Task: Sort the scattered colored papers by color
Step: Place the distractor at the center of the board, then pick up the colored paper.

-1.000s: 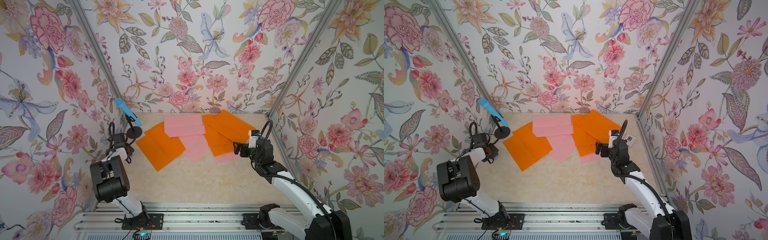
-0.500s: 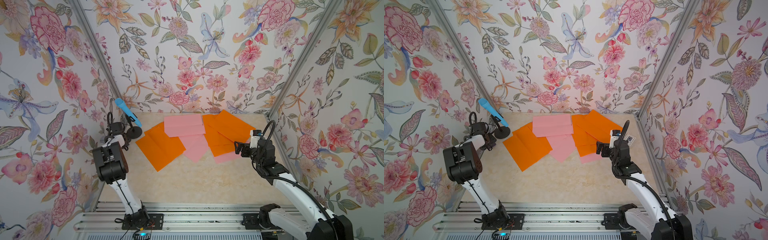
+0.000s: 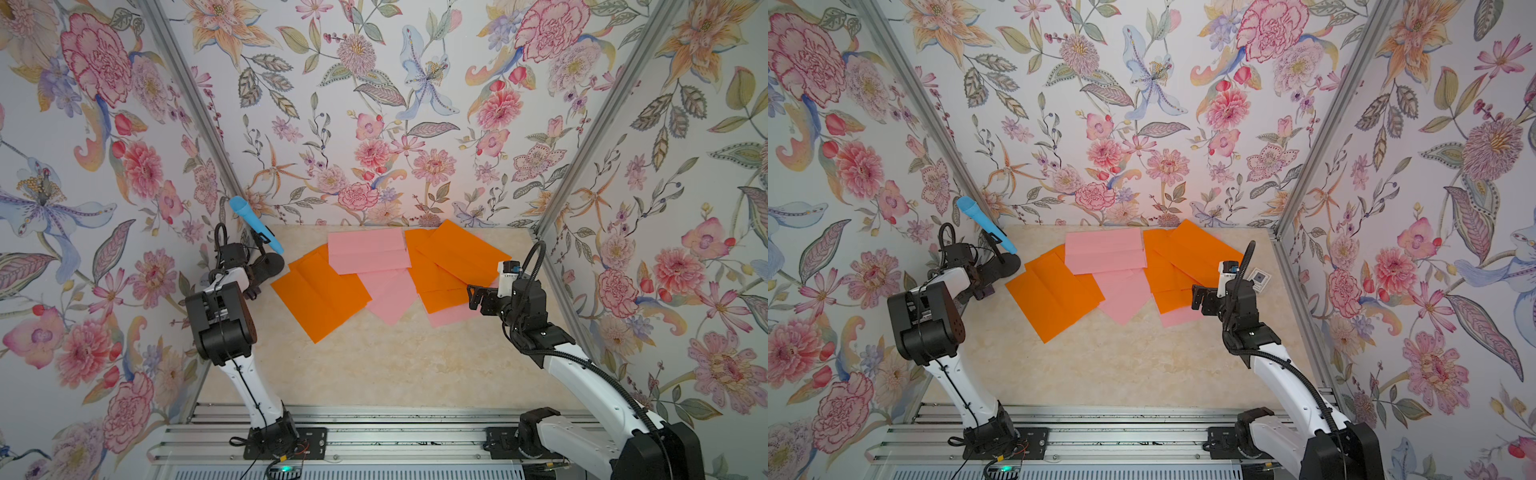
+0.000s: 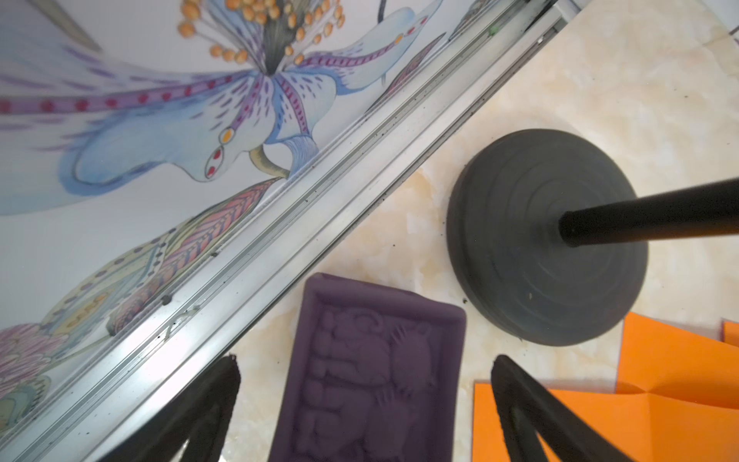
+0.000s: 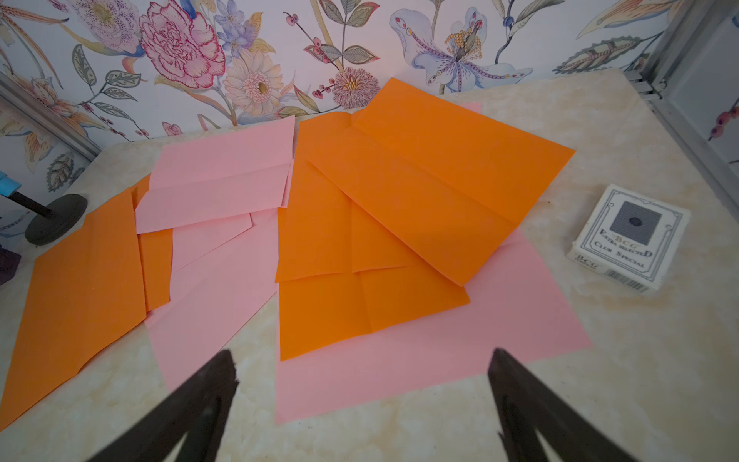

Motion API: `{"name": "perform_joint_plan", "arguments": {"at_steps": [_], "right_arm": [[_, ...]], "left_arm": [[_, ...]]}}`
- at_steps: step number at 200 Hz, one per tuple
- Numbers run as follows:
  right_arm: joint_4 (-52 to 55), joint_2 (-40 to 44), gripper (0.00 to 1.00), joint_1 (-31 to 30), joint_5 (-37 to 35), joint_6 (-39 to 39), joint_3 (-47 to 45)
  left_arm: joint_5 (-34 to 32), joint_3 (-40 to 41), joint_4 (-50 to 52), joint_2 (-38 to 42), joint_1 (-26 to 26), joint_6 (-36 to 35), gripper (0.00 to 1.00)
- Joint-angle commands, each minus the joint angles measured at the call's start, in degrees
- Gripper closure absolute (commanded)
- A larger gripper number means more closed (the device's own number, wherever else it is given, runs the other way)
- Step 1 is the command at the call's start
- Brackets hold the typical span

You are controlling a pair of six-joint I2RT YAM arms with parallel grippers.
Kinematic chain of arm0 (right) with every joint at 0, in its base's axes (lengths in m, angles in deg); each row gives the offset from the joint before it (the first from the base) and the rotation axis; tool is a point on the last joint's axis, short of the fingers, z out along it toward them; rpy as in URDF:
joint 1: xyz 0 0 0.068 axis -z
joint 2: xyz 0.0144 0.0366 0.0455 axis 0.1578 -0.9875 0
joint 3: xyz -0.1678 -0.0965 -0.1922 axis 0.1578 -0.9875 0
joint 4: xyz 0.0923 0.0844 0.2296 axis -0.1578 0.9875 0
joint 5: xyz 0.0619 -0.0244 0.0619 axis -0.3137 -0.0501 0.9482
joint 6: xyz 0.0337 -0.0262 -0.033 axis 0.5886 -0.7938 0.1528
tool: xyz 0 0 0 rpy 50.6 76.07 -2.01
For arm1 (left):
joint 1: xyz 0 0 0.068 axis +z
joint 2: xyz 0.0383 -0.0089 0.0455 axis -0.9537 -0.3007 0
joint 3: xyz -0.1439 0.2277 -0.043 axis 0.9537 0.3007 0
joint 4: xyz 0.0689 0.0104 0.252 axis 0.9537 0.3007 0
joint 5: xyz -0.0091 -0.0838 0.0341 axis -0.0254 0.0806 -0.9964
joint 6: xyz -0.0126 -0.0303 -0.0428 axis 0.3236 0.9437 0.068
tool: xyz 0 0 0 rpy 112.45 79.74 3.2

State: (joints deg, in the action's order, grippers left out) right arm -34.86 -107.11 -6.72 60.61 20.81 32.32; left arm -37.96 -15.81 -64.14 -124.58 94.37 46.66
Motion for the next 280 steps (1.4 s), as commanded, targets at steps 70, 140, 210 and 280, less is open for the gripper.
{"name": "perform_joint_plan", "arguments": {"at_steps": [70, 140, 210, 280], "right_arm": [[-1.2, -6.8, 0.01, -0.2, 4.5, 3.4, 4.7], [0.4, -18.6, 0.00, 8.9, 17.4, 14.1, 13.2], [4.7, -28.9, 0.00, 20.6, 25.7, 20.2, 19.4], [13.5, -44.9, 0.00, 25.6, 25.4, 14.0, 35.5]], "left_arm": [[-3.7, 10.2, -3.8, 24.3, -5.5, -6.9, 0.00], [8.9, 24.6, -24.1, 37.9, -21.1, -7.8, 0.00], [19.7, 14.4, -39.6, 18.7, -34.8, 3.3, 0.00], [25.3, -7.9, -42.5, -6.1, -44.9, 11.3, 0.00]]}}
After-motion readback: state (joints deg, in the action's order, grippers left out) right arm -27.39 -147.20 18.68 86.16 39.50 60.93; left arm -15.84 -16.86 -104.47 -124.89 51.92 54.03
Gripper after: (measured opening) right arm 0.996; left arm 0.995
